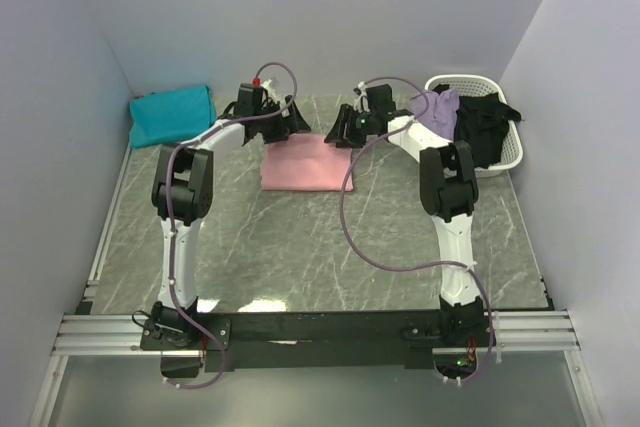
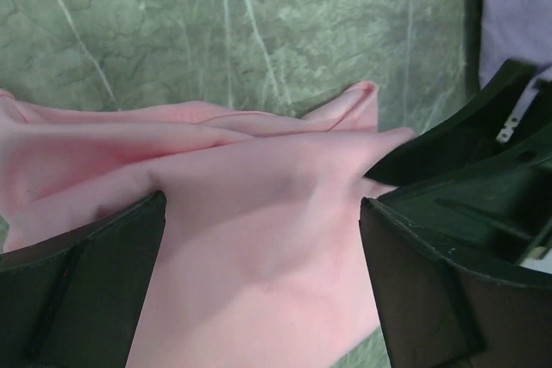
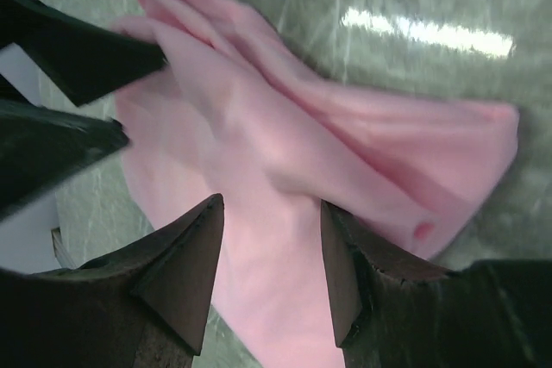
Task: Fold and stack the t-shirts
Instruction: Fold the tshirt, then neatly place the folded tshirt to the corner
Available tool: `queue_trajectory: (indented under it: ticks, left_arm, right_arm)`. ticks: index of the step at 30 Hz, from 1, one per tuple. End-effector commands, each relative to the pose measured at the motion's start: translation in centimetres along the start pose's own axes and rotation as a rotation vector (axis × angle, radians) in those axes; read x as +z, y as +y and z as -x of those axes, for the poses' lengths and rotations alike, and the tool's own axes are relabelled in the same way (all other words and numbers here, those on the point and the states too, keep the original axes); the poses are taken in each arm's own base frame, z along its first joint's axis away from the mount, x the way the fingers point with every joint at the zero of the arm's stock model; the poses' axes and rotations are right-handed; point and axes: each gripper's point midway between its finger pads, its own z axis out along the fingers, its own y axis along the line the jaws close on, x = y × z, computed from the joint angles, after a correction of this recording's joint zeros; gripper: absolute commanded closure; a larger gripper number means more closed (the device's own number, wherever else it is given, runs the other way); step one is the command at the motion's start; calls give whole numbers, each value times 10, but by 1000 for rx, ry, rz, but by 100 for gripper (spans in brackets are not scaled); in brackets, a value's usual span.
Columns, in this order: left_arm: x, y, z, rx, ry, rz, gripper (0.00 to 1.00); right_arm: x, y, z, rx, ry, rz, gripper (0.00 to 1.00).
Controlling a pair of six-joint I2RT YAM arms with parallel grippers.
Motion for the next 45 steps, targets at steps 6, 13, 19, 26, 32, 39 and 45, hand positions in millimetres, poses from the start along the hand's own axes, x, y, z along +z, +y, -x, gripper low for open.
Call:
queue_trajectory:
  ticks: [6,13,19,26,32,39,45]
  left_arm:
    - [10,12,26,4,-58,-18,0]
    - [11,21,45,20,-105,-29,1]
    - [7,34,54,30,-136,-13,1]
    - [-16,32,77,79,-216,22,1]
    - [-59,33,91,103,-310,164,1]
    - [-78,39,47,40,-254,177,1]
    - [-82,59,-1,-16,-168,218,1]
  right_arm:
    - [18,0,46,-27,-58,-11,43]
    - [29,-30,55,40,-79,-77,43]
    - [21,-41,75,9,-152,-92,43]
    - [-23,-22,114,-159,-306,-116,40]
    - [-61,-29,99,-184,-311,-226,39]
    - [-79,-22,59,-150,-257,-195,38]
    - [-73,-36,21,-102,-179,-188,37]
